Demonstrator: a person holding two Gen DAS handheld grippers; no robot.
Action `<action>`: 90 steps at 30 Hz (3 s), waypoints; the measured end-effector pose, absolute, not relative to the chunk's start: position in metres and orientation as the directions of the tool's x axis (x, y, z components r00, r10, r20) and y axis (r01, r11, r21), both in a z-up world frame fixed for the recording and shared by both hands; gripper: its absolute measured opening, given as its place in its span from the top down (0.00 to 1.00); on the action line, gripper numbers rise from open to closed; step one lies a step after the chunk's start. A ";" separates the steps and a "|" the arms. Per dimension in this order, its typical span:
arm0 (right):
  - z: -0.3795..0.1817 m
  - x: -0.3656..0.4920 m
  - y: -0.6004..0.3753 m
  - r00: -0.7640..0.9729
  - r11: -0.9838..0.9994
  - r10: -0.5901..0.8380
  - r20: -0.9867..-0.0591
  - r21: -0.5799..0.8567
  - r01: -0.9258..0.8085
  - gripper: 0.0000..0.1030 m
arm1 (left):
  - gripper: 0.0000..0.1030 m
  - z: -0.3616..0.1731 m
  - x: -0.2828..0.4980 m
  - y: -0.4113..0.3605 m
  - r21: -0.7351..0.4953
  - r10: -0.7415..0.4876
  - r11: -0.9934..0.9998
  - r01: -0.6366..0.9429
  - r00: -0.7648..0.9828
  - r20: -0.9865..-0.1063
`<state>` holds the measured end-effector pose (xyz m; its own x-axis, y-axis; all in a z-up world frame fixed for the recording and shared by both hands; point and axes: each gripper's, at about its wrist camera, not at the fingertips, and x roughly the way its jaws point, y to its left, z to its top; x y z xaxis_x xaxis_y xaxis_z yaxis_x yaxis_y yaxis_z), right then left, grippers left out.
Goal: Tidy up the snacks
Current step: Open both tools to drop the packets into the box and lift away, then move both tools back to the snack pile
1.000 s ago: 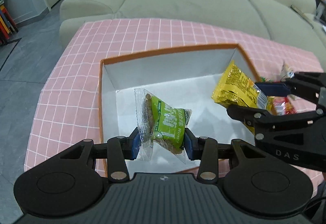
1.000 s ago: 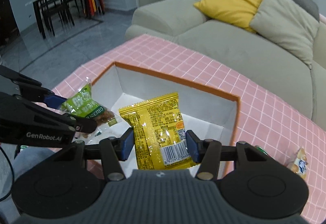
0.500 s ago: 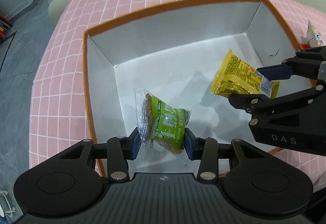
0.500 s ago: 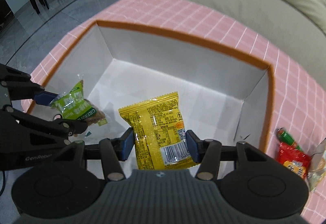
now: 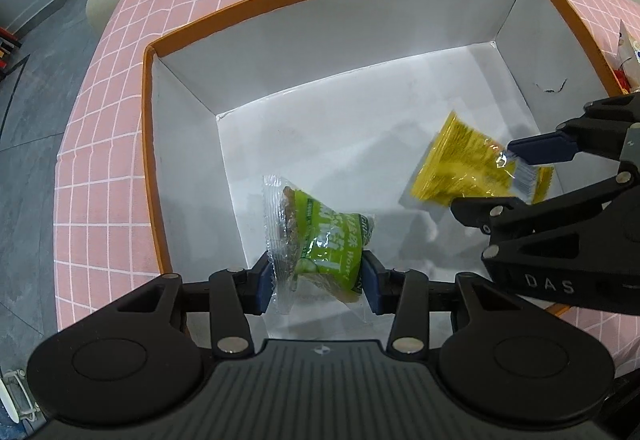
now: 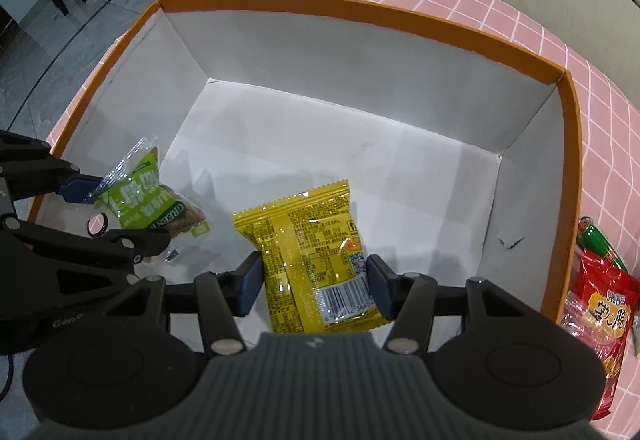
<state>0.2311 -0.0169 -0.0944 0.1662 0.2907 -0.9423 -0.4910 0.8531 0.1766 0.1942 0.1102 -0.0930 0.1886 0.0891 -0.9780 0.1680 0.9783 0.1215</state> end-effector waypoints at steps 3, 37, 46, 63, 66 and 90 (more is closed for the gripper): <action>-0.087 0.233 -0.017 0.184 0.855 0.285 -0.941 0.162 -0.493 0.36 | 0.46 -0.090 0.193 0.111 0.131 0.097 0.978 0.163 0.198 -0.975; 0.047 0.084 -0.131 0.750 0.923 0.291 -0.594 -0.033 -0.384 0.31 | 0.36 0.021 0.069 0.045 -0.033 0.007 0.999 -0.042 0.716 -0.698; 0.017 0.037 -0.180 0.800 0.959 0.210 -0.563 -0.043 -0.282 0.31 | 0.36 -0.007 0.053 0.001 -0.101 -0.111 0.993 0.055 0.694 -0.711; -0.072 0.025 -0.243 0.685 0.984 0.091 -0.723 -0.041 -0.174 0.31 | 0.36 -0.068 0.055 -0.060 -0.144 -0.230 0.971 0.192 0.576 -0.785; -0.078 0.037 -0.243 0.675 0.983 0.078 -0.734 -0.057 -0.175 0.31 | 0.27 -0.075 0.063 -0.064 -0.179 -0.245 0.969 0.171 0.579 -0.778; -0.127 0.095 -0.243 0.554 0.953 0.100 -0.827 -0.081 -0.292 0.57 | 0.15 -0.129 0.114 -0.098 -0.167 -0.199 0.980 0.107 0.525 -0.827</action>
